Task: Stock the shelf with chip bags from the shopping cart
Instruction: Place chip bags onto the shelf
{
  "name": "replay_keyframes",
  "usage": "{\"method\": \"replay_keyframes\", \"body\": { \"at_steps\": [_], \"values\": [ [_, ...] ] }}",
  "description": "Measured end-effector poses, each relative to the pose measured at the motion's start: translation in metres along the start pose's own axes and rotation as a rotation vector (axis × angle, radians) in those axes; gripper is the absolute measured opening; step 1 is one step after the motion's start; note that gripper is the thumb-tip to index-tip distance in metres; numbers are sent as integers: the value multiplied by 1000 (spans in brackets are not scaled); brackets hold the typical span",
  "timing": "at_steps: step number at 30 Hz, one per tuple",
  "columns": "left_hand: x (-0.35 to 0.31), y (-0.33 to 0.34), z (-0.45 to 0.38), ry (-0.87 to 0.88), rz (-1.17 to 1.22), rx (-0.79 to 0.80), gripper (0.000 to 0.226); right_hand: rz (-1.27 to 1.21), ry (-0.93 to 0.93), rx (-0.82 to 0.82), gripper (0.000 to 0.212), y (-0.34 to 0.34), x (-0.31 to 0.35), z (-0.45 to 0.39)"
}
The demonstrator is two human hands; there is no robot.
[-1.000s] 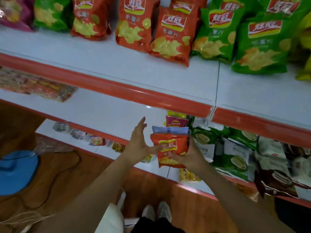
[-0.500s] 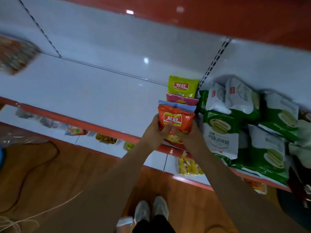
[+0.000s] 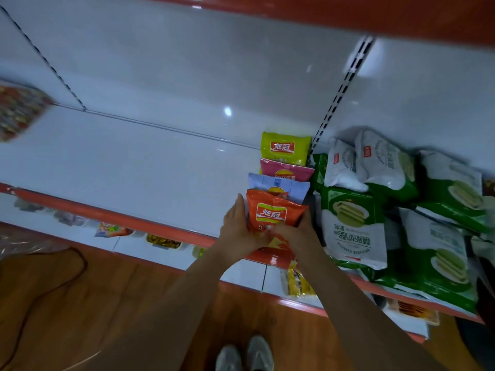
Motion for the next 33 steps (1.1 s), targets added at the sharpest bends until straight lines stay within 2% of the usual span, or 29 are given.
{"method": "replay_keyframes", "body": {
  "at_steps": [2,6,9,13,18,21,23,25,27,30,32,33],
  "values": [
    [-9,-4,-6,10,72,103,125,-92,3,-13,114,0,-1,-5],
    [-38,-6,-7,85,152,263,89,-147,7,3,96,8,3,-6],
    [-44,-9,-13,116,205,196,78,-170,-75,-37,87,8,13,-5],
    [-47,-11,-19,145,264,120,81,-149,-230,-97,76,5,30,-10],
    [-40,-1,-19,151,232,152,78,-36,-110,-83,71,11,18,-18],
    [-34,4,-14,116,208,176,81,30,-88,-53,60,12,15,-14],
    [-29,8,-13,121,153,191,83,83,-64,-53,61,12,9,-10],
    [-27,10,-11,130,134,212,87,109,-67,-89,74,10,5,-5],
    [-25,7,-10,111,132,233,94,89,-48,-154,95,6,1,0],
    [-22,-7,7,14,156,285,107,77,19,-199,114,7,-8,14],
    [-23,-29,26,-104,117,231,129,82,62,-205,113,5,-2,39],
    [-24,-40,36,-155,155,196,132,64,57,-203,101,2,6,56]
  ]
}}
Point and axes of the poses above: each hand's wrist, its own z-axis away from the middle knuckle, its own y-axis out of the palm, x = y × z, the point moved 8 cm from there along -z, towards the middle knuckle, and after that the axes turned 9 degrees about -x, right-handed, at the moved point
